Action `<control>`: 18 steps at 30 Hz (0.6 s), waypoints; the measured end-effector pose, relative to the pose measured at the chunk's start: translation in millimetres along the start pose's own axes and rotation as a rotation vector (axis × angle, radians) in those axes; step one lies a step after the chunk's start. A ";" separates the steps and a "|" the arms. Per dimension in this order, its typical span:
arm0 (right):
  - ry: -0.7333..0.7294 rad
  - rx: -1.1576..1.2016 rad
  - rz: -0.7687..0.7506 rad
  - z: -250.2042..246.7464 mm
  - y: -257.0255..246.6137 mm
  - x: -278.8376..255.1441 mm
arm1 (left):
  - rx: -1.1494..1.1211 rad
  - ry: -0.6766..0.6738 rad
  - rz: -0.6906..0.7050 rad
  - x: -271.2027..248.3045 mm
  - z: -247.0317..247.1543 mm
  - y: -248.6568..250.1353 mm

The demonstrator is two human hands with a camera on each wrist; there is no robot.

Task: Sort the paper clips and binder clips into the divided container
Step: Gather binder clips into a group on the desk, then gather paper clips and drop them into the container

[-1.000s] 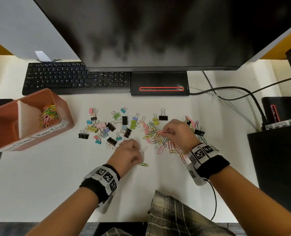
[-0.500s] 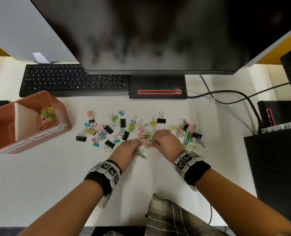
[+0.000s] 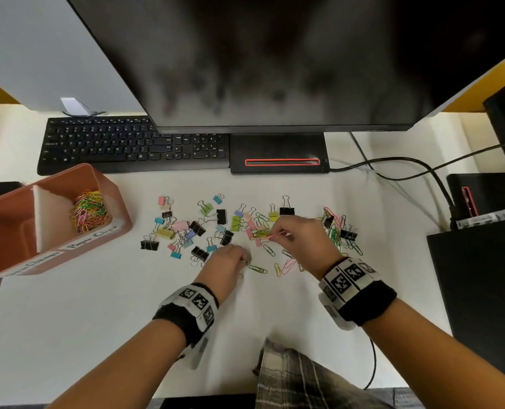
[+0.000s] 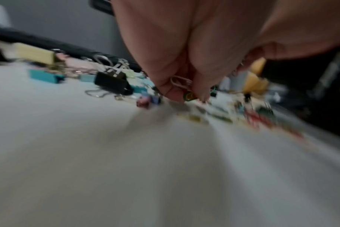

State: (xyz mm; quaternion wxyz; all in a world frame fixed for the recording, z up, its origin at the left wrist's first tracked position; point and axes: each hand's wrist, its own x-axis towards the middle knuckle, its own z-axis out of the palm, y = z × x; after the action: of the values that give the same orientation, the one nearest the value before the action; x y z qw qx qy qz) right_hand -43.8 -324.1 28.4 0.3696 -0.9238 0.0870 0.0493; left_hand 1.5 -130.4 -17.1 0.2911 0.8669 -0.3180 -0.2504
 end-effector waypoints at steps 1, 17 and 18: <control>0.022 0.010 -0.014 -3.3 -10.7 3.4 | -0.065 0.055 -0.031 -3.9 -13.8 1.4; -0.143 0.163 -0.080 132.7 -257.8 160.2 | -0.242 0.381 -0.576 -45.9 -252.4 -142.9; -0.186 0.141 -0.063 137.4 -259.3 162.6 | -0.229 0.360 -0.574 -46.0 -254.9 -146.4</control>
State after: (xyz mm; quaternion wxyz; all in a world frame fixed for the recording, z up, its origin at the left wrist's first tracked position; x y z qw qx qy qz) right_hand 162.9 -64.8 78.8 0.4414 -0.8893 0.0264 0.1170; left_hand 187.8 81.7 77.0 0.3554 0.9129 0.0251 -0.1993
